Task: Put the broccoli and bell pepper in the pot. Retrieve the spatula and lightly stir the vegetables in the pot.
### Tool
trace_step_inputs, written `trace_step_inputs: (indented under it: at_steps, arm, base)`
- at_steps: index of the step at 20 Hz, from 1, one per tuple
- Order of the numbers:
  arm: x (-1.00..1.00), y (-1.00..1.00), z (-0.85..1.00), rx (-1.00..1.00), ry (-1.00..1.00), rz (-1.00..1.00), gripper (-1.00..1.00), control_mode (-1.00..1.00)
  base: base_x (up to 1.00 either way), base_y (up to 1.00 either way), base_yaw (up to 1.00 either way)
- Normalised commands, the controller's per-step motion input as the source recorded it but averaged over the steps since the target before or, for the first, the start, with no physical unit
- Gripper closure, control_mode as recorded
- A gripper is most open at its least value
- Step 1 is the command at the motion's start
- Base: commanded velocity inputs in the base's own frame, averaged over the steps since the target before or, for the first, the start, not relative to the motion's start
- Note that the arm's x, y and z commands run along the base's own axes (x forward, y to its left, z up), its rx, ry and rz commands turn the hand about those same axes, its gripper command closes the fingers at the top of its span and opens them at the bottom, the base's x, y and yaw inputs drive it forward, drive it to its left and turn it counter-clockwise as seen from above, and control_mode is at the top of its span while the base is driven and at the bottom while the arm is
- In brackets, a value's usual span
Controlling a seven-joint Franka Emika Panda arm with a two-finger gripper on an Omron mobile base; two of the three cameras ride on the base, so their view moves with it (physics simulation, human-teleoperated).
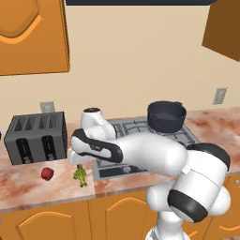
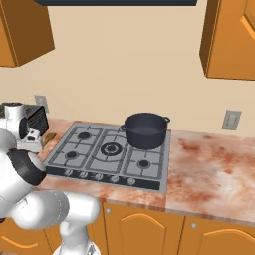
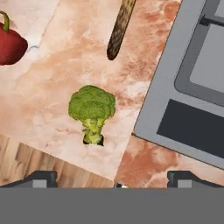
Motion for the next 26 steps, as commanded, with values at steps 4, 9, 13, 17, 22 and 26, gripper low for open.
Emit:
trace_step_inputs:
  at_steps: [4,9,13,17,22,26]
  arm:
    - [0.03,0.47,-0.79,0.0,0.0,0.0,-1.0,-1.0]
    - [0.15,0.19,-0.36,0.0,-0.01,0.0,-1.0,-1.0]
    - [0.19,0.06,-0.22,0.0,0.0,0.0,-1.0,-1.0]
    - [0.13,0.18,-0.21,0.0,0.0,0.0,-1.0,-1.0]
    - [0.08,0.15,-0.21,0.0,0.0,0.0,-1.0,-1.0]
    - [0.02,0.11,-0.28,0.0,0.0,0.0,-1.0,-1.0]
  base:
    - [0.0,0.0,0.0]
    - [0.0,0.0,0.0]
    - [0.0,0.0,0.0]
    - [0.0,0.0,0.0]
    - [0.0,0.0,0.0]
    - [0.0,0.0,0.0]
